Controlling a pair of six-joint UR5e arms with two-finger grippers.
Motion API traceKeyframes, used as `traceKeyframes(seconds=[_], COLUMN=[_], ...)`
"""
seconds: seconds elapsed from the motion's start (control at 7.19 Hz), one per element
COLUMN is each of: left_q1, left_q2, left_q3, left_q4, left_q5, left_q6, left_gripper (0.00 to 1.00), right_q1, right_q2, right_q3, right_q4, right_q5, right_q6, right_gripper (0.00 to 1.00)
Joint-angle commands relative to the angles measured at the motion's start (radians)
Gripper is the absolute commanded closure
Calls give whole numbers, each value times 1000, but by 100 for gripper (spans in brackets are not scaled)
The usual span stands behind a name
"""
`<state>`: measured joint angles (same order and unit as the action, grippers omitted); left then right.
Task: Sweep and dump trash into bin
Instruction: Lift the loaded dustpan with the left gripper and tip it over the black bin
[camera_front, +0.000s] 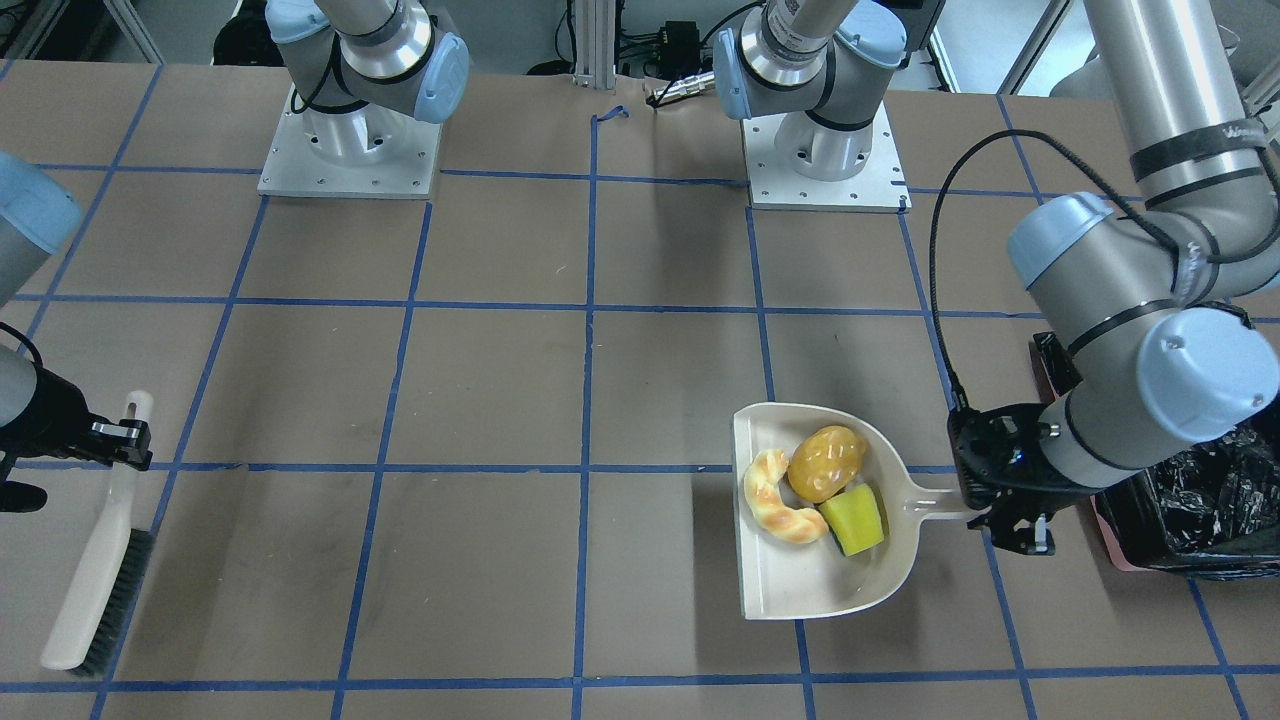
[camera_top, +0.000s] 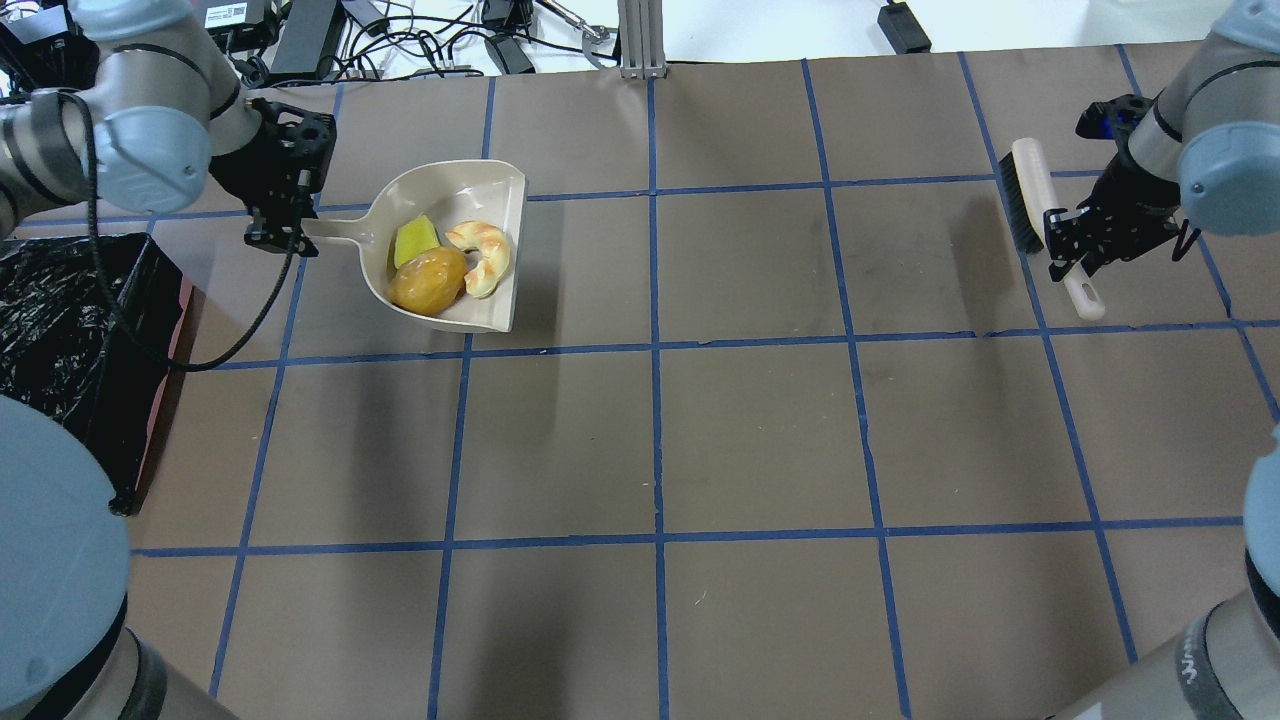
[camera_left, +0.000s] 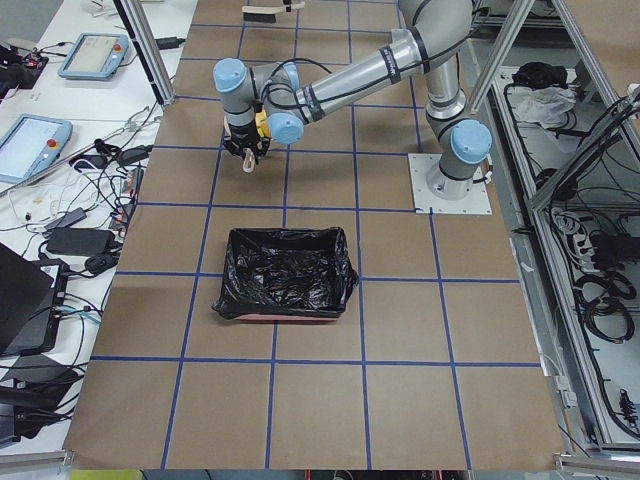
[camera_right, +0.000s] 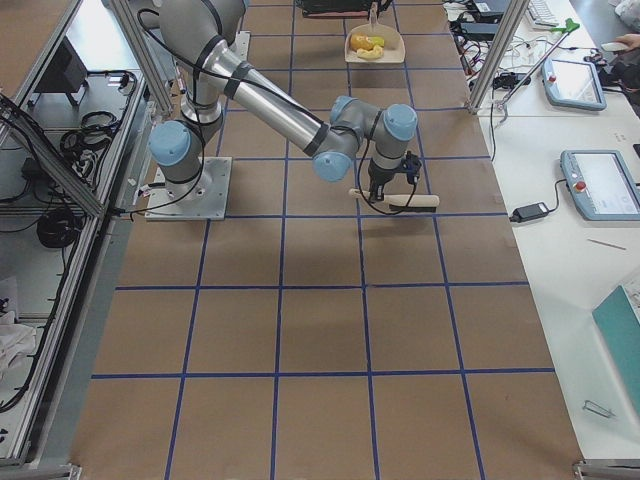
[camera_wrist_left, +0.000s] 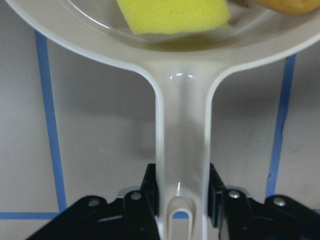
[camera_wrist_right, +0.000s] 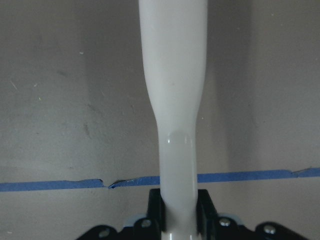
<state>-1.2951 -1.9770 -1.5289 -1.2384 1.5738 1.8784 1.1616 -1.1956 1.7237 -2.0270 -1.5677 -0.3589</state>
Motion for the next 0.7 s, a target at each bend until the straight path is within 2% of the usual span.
traceKeyframes(seconds=[0.0, 0.28, 0.56], left_q1=[170, 378, 549], left_q2=[90, 138, 112], left_q3=[4, 44, 101], left_q4=[-142, -226, -237], left_q5=[-55, -51, -31], left_q6=[172, 389, 473], left_gripper=[100, 100, 100], right_q1=[0, 0, 1], right_q2=[5, -1, -4], right_q3=[37, 39, 39], right_q4=[-39, -39, -38], right_q5=[6, 3, 5], right_q6=[-9, 0, -2], right_gripper=[100, 100, 100])
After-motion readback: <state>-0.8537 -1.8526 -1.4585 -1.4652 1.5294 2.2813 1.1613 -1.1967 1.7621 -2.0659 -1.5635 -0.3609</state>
